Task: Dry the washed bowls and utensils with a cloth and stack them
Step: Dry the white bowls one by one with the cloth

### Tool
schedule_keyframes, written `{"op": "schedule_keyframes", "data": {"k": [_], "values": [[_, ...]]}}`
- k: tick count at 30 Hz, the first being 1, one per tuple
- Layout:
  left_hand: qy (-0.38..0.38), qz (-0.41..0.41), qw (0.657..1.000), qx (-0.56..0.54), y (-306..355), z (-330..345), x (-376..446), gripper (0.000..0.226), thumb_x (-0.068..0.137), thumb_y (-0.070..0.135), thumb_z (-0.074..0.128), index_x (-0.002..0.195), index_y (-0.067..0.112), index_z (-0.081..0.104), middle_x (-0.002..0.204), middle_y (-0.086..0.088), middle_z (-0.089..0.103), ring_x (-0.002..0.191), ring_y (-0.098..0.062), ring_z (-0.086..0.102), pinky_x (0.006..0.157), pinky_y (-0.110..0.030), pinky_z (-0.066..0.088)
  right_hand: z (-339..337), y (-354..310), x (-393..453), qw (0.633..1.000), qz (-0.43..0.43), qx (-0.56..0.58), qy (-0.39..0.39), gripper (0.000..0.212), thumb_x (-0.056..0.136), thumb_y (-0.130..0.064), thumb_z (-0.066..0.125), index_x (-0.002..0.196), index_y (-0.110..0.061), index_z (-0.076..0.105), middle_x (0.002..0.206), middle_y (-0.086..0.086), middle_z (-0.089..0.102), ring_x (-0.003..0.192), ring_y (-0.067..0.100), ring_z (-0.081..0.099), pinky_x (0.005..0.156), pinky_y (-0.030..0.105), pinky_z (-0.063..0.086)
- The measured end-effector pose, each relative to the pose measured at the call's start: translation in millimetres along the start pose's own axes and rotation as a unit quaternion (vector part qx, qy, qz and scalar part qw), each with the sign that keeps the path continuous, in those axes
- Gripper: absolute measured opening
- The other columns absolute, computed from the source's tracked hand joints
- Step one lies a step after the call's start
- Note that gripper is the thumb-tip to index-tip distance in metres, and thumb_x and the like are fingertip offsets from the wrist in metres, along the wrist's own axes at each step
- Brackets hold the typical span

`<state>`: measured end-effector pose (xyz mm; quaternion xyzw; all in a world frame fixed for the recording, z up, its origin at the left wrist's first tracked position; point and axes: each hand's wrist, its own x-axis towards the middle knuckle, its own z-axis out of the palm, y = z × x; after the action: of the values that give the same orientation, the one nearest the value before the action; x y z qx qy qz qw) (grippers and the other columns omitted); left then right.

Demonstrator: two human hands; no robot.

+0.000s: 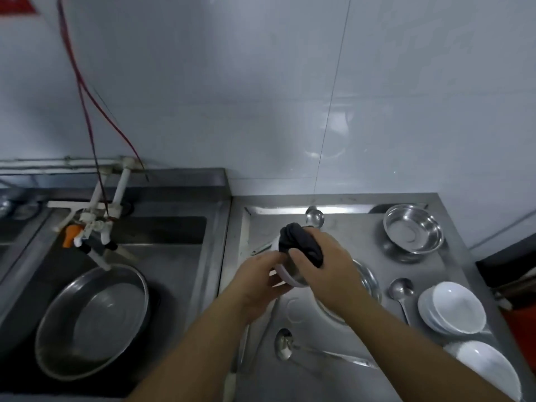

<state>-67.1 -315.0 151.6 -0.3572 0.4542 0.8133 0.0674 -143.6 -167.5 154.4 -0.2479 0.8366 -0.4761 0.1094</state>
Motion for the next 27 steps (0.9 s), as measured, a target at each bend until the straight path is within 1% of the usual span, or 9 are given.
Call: {"op": "schedule_keyframes", "data": {"k": [4,6,8,11,14,17,20,23,27], "values": [[-0.023,0.052,0.997,-0.043,-4.6,24.3,-33.6,0.028,0.097,0.006,0.062,0.124,0.0,0.056,0.118,-0.025,0.071,0.097,-0.036,0.073,0.096,-0.05,0.06,-30.4,-12.9,-22.3,0.999,-0.023,0.035,-0.018,0.032,0.097,-0.039,0.052,0.126,-0.036,0.065,0.103,-0.012,0.069,0.091,0.005,0.064,0.077,0.026,0.053],[-0.045,0.073,0.995,-0.047,-11.3,39.2,-50.5,0.039,0.097,0.009,0.064,0.133,0.0,0.052,0.122,-0.029,0.067,0.092,-0.031,0.074,0.082,-0.041,0.063,-44.3,-13.4,-36.9,0.999,-0.024,0.032,-0.026,0.032,0.093,-0.034,0.054,0.122,-0.037,0.066,0.091,-0.011,0.069,0.08,0.008,0.064,0.069,0.029,0.052],[-0.064,0.087,0.993,-0.036,-19.9,52.5,-64.3,0.045,0.098,0.019,0.065,0.138,0.002,0.052,0.124,-0.026,0.068,0.092,-0.028,0.075,0.078,-0.034,0.061,-58.2,-10.8,-51.2,0.999,-0.03,0.04,-0.015,0.034,0.09,-0.03,0.057,0.121,-0.037,0.067,0.086,-0.012,0.068,0.074,0.009,0.063,0.065,0.025,0.049],[-0.098,0.09,0.991,-0.01,-33.4,64.4,-77.2,0.059,0.094,0.038,0.069,0.145,0.013,0.056,0.139,-0.02,0.066,0.118,-0.034,0.069,0.094,-0.04,0.059,-81.2,-4.0,-69.3,0.996,-0.065,0.052,-0.015,0.036,0.092,-0.02,0.065,0.124,-0.036,0.07,0.09,-0.013,0.071,0.08,0.012,0.067,0.068,0.025,0.052],[-0.134,0.09,0.987,0.022,-46.4,71.0,-81.9,0.084,0.083,0.054,0.08,0.153,0.019,0.049,0.149,-0.017,0.059,0.138,-0.038,0.056,0.114,-0.057,0.046,-100.4,-3.3,-83.9,0.991,-0.105,0.071,-0.042,0.045,0.093,-0.006,0.069,0.126,-0.037,0.074,0.106,-0.016,0.075,0.096,0.011,0.071,0.079,0.025,0.056],[-0.163,0.113,0.98,0.018,-51.6,82.5,-86.7,0.093,0.079,0.057,0.084,0.155,0.018,0.046,0.152,-0.022,0.055,0.141,-0.044,0.051,0.116,-0.067,0.04,-111.7,-3.5,-87.6,0.987,-0.147,0.04,-0.048,0.047,0.092,-0.01,0.068,0.132,-0.035,0.073,0.132,-0.022,0.069,0.122,0.004,0.065,0.101,0.027,0.054],[-0.179,0.132,0.975,-0.005,-50.9,90.6,-88.3,0.095,0.078,0.058,0.084,0.155,0.016,0.046,0.15,-0.023,0.056,0.14,-0.045,0.053,0.115,-0.069,0.039,-122.6,-13.5,-82.8,0.981,-0.18,-0.047,-0.052,0.047,0.095,-0.017,0.065,0.138,-0.037,0.068,0.142,-0.023,0.063,0.129,0.0,0.058,0.107,0.023,0.049],[-0.169,0.145,0.975,-0.015,-41.8,94.1,-88.0,0.099,0.074,0.061,0.085,0.154,0.016,0.047,0.147,-0.023,0.059,0.136,-0.044,0.056,0.111,-0.067,0.045,-129.7,-33.4,-72.8,0.97,-0.186,-0.137,-0.072,0.043,0.101,-0.021,0.063,0.14,-0.037,0.065,0.138,-0.019,0.065,0.123,0.004,0.057,0.1,0.021,0.048],[-0.135,0.187,0.973,0.026,-18.1,85.2,-85.4,0.101,0.067,0.061,0.09,0.15,0.02,0.05,0.141,-0.02,0.064,0.128,-0.043,0.063,0.101,-0.068,0.052,-124.2,-69.0,-57.5,0.969,-0.12,-0.188,-0.106,0.027,0.105,-0.032,0.052,0.125,-0.034,0.069,0.111,-0.006,0.075,0.092,0.015,0.069,0.082,0.039,0.058]]}}
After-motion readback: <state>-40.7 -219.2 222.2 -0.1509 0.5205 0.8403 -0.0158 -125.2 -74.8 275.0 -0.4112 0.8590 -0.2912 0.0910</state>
